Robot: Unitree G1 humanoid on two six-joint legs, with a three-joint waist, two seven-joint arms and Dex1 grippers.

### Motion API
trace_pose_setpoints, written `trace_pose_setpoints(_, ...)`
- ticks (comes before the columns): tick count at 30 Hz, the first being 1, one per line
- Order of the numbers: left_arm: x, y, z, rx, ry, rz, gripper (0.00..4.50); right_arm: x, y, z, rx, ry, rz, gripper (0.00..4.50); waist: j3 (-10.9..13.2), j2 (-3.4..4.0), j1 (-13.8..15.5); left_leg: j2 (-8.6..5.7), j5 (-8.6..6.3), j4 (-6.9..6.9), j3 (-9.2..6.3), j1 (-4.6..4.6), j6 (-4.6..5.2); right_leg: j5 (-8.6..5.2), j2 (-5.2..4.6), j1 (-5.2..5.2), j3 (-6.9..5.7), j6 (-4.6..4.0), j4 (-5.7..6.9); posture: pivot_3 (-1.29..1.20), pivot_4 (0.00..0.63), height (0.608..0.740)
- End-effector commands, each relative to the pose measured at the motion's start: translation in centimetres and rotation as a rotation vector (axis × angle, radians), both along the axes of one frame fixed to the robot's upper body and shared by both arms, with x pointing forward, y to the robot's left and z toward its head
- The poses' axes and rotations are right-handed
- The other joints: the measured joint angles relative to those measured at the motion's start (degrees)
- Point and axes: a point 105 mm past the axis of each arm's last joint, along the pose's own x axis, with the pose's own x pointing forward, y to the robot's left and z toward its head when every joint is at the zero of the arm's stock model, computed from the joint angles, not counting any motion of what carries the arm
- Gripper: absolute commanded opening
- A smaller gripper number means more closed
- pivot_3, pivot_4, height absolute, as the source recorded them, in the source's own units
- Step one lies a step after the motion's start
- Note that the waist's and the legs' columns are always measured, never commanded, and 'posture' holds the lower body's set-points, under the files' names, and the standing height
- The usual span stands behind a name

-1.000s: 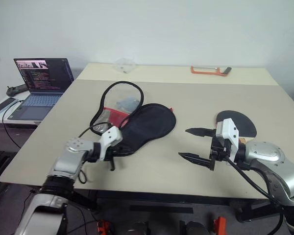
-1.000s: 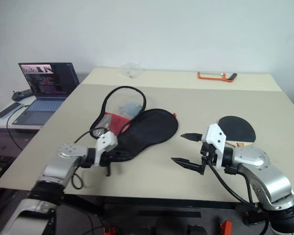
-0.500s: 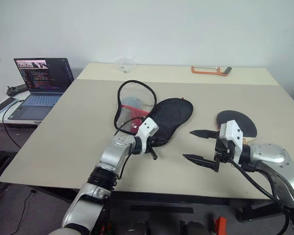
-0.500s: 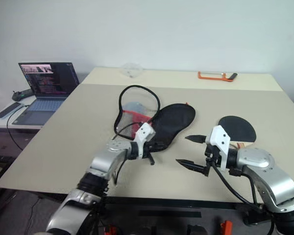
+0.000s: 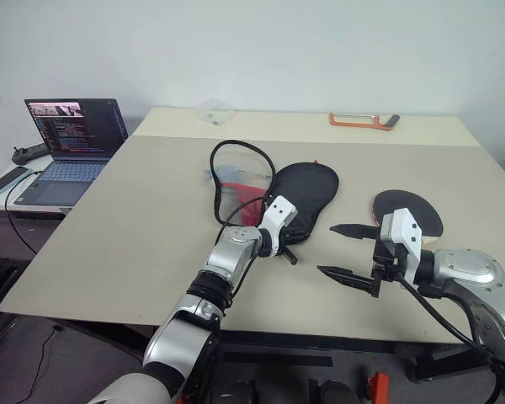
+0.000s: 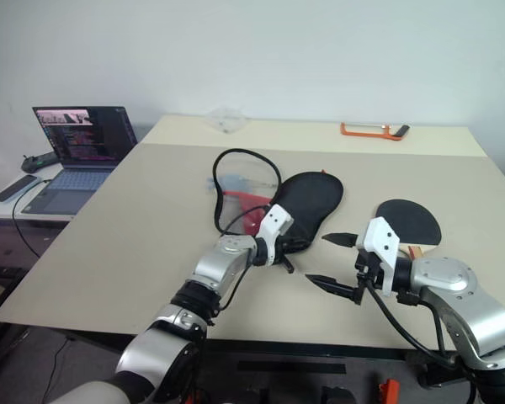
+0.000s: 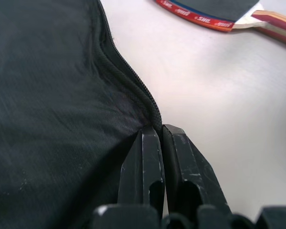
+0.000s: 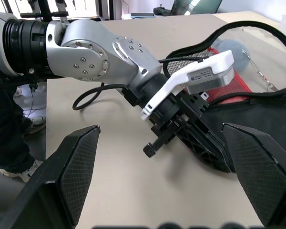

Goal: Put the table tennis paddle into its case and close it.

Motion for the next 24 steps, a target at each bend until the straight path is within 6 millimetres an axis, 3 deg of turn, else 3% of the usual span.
trace_pose_setpoints(1,-0.6,-0.2,1.4,-0.004,-0.057,-0.068,1.46,-0.3,-0.1,1.2,0.006,-0.056,0.008,4.50,0.0,0.00,-0.1,0.00,0.00,0.00,0.00,0.00,0.00,0.00,0.00,0.00,0.00,0.00,0.00,0.00,0.150,0.740)
trace_pose_setpoints(5,-1.1,1.2,1.7,0.019,-0.093,-0.077,2.83,-0.1,-0.1,1.3,0.006,-0.060,0.010,4.50,0.0,0.00,-0.1,0.01,0.00,-0.01,0.00,0.00,0.00,0.00,0.00,-0.01,0.01,0.00,0.00,0.00,0.150,0.740)
trace_pose_setpoints(9,-1.9,5.2,2.2,0.030,-0.108,-0.034,4.20,0.4,-0.2,1.6,0.023,-0.068,-0.010,4.50,0.0,0.01,-0.4,0.03,0.00,-0.03,0.00,0.02,0.00,0.00,0.01,-0.02,0.04,-0.01,0.00,0.00,0.150,0.740)
trace_pose_setpoints(11,-2.3,7.0,2.9,-0.001,-0.107,-0.014,4.20,0.9,-0.3,1.9,0.056,-0.061,-0.039,4.50,0.0,0.02,-0.4,0.04,0.00,-0.04,0.00,0.03,0.00,0.00,0.02,-0.02,0.05,-0.01,0.01,0.00,0.150,0.740)
trace_pose_setpoints(15,-2.8,12.1,5.4,-0.074,-0.145,0.067,4.20,3.9,-0.5,1.6,0.146,0.019,-0.231,4.50,0.0,0.00,-0.5,0.09,0.00,-0.03,-0.02,0.04,0.00,0.01,0.03,-0.04,0.07,-0.04,0.05,0.00,0.150,0.740)
trace_pose_setpoints(22,-4.0,15.6,8.8,-0.129,-0.191,0.044,4.20,7.2,1.4,-0.7,0.139,0.168,-0.387,4.50,0.0,0.00,-0.1,0.01,0.00,-0.05,-0.14,-0.01,-0.01,0.01,-0.01,-0.04,0.10,-0.05,-0.02,0.00,0.150,0.740)
trace_pose_setpoints(24,-5.1,16.3,9.6,-0.144,-0.173,-0.023,4.20,8.6,2.8,-1.9,0.156,0.233,-0.443,4.50,0.0,-0.02,-0.3,0.02,0.01,-0.06,-0.14,-0.01,-0.02,0.01,-0.01,-0.05,0.10,-0.05,0.00,0.00,0.150,0.740)
